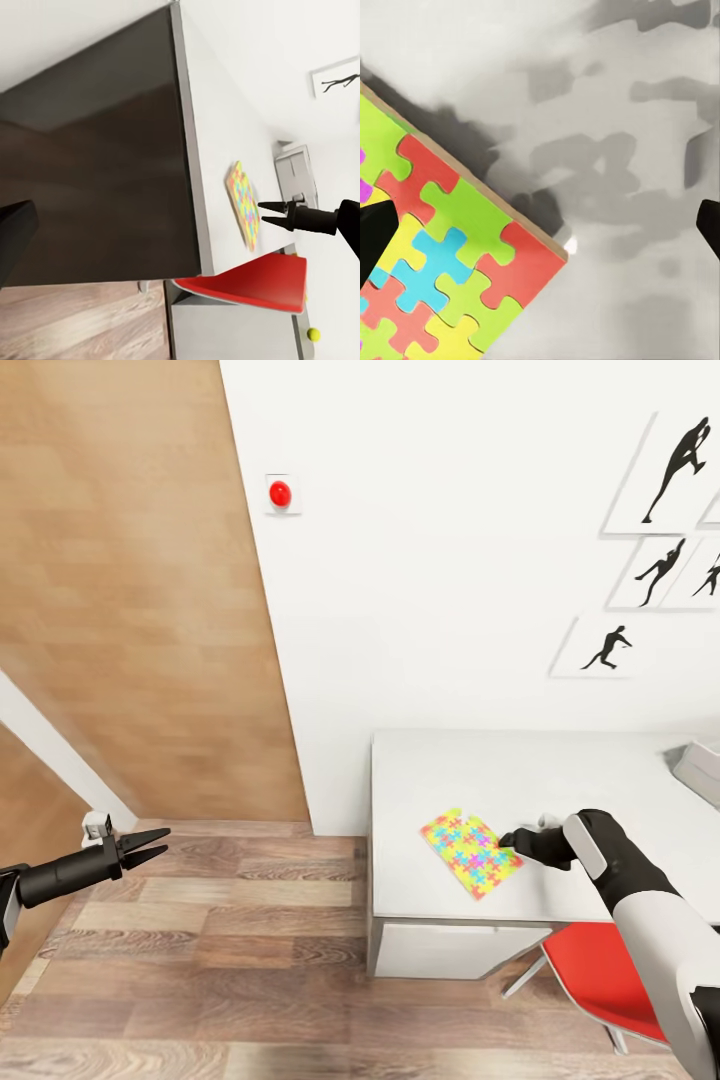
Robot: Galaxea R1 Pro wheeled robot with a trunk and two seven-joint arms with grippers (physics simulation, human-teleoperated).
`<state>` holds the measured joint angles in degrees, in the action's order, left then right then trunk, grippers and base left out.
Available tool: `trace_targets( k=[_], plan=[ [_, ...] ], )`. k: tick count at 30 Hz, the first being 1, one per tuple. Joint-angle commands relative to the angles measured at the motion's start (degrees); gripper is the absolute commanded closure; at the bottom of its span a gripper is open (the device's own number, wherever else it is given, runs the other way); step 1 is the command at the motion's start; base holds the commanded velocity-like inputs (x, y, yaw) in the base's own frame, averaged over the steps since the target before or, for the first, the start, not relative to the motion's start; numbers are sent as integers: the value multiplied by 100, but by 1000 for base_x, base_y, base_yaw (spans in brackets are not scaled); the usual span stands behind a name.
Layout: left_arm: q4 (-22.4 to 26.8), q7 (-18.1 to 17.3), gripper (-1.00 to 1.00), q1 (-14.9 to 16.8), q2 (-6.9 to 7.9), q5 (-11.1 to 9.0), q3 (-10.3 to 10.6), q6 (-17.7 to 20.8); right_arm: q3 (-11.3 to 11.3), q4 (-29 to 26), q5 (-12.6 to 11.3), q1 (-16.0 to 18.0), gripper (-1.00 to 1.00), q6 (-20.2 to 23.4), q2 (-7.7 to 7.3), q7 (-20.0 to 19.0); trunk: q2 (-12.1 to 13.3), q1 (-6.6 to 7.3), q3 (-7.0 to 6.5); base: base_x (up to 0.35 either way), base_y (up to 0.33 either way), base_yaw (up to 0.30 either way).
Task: Put all the toys in the child's room - the three board games (two on the bed and one on the table), the two jigsaw puzzles on the table, and the tennis ball on the table - inside the toy box on the table in the child's room.
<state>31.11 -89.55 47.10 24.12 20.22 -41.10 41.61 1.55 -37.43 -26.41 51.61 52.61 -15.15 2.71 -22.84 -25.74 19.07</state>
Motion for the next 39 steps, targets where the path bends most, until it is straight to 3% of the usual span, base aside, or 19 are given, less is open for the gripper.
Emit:
trace_targets(
  k=[1, 39],
  plan=[
    [1, -45, -100, 10, -4, 61, -29, 61, 3, 16, -75, -2, -100, 22, 4, 19, -8, -5, 11, 0, 127, 0],
    [1, -45, -100, 10, -13, 61, -25, 58, 3, 16, -75, -10, -100, 21, -5, 19, -8, -5, 11, 21, 145, 0]
  ],
)
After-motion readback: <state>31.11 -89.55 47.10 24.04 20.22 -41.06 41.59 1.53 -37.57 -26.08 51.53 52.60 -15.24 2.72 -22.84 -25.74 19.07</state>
